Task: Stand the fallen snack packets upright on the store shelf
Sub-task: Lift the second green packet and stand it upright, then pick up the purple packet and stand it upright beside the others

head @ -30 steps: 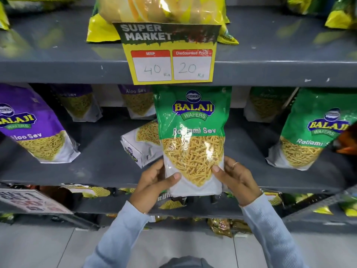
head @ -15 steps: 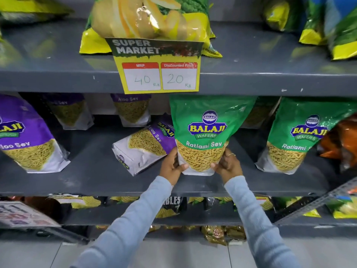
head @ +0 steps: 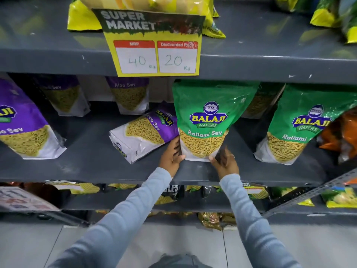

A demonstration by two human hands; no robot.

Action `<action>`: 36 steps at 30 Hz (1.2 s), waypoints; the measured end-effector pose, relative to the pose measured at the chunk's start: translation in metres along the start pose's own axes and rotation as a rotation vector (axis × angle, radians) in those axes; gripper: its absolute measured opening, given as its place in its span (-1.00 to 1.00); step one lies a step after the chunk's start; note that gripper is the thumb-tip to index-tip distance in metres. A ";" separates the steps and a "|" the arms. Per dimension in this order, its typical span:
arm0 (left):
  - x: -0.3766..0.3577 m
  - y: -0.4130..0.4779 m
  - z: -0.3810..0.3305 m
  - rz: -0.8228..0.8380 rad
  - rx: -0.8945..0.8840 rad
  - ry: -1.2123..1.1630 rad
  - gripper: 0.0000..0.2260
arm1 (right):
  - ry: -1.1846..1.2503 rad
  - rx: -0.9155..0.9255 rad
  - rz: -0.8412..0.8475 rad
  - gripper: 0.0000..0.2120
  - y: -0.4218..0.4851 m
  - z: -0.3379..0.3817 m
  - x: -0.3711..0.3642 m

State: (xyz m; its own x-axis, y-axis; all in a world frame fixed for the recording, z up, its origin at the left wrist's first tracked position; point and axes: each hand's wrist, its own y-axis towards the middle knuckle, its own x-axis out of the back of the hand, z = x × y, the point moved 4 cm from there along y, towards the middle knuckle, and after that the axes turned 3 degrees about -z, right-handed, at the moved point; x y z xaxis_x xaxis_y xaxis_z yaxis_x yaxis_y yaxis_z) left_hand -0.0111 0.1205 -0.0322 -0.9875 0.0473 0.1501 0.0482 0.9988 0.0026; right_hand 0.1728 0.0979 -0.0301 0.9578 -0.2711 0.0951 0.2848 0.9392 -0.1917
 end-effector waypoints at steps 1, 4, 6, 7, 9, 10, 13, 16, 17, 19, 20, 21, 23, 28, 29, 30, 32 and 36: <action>0.006 -0.008 0.001 -0.019 -0.025 0.000 -0.49 | 0.051 -0.026 -0.043 -0.44 -0.010 -0.007 0.000; 0.035 -0.030 0.002 -0.104 -0.094 0.044 -0.63 | 0.044 -0.007 -0.103 -0.63 -0.046 -0.020 -0.007; 0.063 -0.036 -0.006 -0.201 -0.176 0.134 -0.72 | -0.021 0.029 -0.027 -0.74 -0.062 -0.020 -0.022; 0.078 -0.036 -0.012 -0.278 -0.225 0.199 -0.76 | -0.058 0.040 0.029 -0.77 -0.068 -0.018 -0.033; 0.106 -0.030 -0.026 -0.433 -0.309 0.340 -0.80 | -0.100 0.029 0.147 -0.78 -0.071 -0.010 -0.059; 0.117 -0.025 -0.033 -0.483 -0.343 0.406 -0.82 | -0.097 -0.004 0.203 -0.76 -0.070 -0.007 -0.075; 0.140 -0.008 -0.050 -0.551 -0.442 0.587 -0.86 | -0.069 -0.203 0.368 -0.65 -0.061 0.002 -0.127; 0.166 0.024 -0.055 -0.602 -0.378 0.725 -0.81 | -0.073 -0.444 0.492 -0.51 -0.051 0.011 -0.172; 0.174 0.038 -0.052 -0.581 -0.288 0.803 -0.77 | -0.059 -0.512 0.499 -0.46 -0.048 0.012 -0.183; 0.185 0.063 -0.040 -0.419 -0.041 0.846 -0.65 | -0.001 -0.596 0.493 -0.39 -0.043 0.014 -0.199; 0.187 0.070 -0.033 -0.306 0.076 0.803 -0.59 | 0.030 -0.614 0.486 -0.38 -0.042 0.016 -0.205; 0.188 0.073 -0.026 -0.211 0.170 0.769 -0.54 | 0.053 -0.625 0.480 -0.36 -0.040 0.017 -0.210; 0.193 0.074 -0.020 -0.123 0.253 0.803 -0.51 | 0.067 -0.633 0.476 -0.34 -0.039 0.020 -0.218; 0.207 0.054 -0.015 -0.125 0.232 0.714 -0.65 | 0.001 -0.595 0.414 -0.38 -0.042 0.021 -0.218; 0.206 0.046 -0.012 -0.132 0.239 0.588 -0.73 | -0.007 -0.584 0.389 -0.38 -0.043 0.019 -0.213; 0.205 0.038 -0.009 -0.141 0.246 0.449 -0.81 | -0.017 -0.571 0.363 -0.37 -0.044 0.017 -0.209; 0.207 0.021 -0.004 -0.165 0.291 0.267 -0.90 | -0.049 -0.539 0.319 -0.35 -0.049 0.012 -0.201; 0.207 0.001 0.011 -0.157 0.446 0.086 -0.87 | -0.032 -0.502 0.277 -0.46 -0.064 0.003 -0.189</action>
State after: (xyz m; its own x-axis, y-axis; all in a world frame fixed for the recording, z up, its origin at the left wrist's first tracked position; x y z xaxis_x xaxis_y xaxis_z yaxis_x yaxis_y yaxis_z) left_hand -0.2173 0.1317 -0.0120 -0.9609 -0.0869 0.2629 -0.1881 0.9016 -0.3895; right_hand -0.0266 0.0897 -0.0328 0.9999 -0.0148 0.0031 0.0132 0.7569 -0.6534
